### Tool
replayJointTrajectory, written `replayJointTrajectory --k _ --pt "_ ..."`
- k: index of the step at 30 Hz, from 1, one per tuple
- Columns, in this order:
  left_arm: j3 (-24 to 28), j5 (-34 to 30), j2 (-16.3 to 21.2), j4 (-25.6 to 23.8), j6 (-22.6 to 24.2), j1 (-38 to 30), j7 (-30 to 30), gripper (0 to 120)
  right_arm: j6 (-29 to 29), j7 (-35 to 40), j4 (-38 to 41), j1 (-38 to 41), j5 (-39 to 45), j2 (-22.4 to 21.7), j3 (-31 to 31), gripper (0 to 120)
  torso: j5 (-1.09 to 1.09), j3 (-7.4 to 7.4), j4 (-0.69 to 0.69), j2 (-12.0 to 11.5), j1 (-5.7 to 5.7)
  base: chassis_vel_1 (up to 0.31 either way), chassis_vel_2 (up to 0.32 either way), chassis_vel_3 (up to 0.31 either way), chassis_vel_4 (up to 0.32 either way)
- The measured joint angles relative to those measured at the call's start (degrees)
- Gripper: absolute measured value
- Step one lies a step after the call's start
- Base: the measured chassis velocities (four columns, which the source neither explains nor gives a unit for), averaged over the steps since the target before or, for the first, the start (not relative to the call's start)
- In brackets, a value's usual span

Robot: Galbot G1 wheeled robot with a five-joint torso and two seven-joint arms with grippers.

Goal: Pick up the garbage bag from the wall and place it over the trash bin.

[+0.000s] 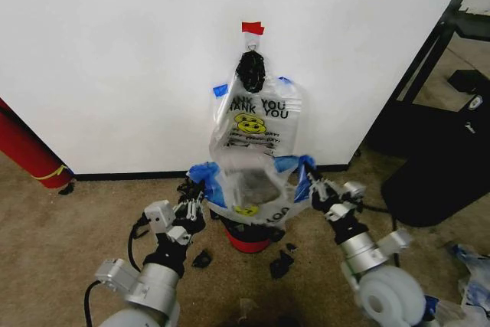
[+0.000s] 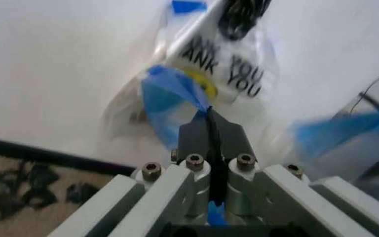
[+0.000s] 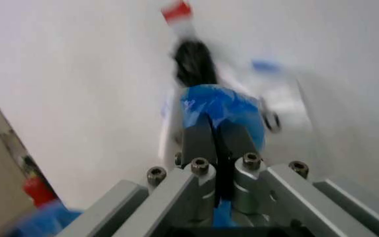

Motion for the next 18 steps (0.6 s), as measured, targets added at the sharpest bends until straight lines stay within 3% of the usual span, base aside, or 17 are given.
replayJointTrajectory --k 4,11,18 --pt "-1.1 -0.5 1.1 0.0 1.2 2.9 0.7 0 -1.1 0.7 4.8 -1.5 1.2 -0.9 1.5 0 0.0 0.0 0.01 0.0 0.0 0.0 0.0 0.0 0.0" --pt "-1.6 0.5 0.0 0.0 0.8 2.3 0.4 0 -1.2 1.4 4.5 -1.2 0.7 -0.2 1.2 0 0.0 0.0 0.01 0.0 0.0 0.0 0.0 0.0 0.0" --pt "-7.8 -3.0 2.8 -0.1 0.6 -0.9 0.9 0 -2.5 2.8 7.9 0.2 5.1 -0.1 3.5 0 0.0 0.0 0.01 0.0 0.0 0.0 0.0 0.0 0.0"
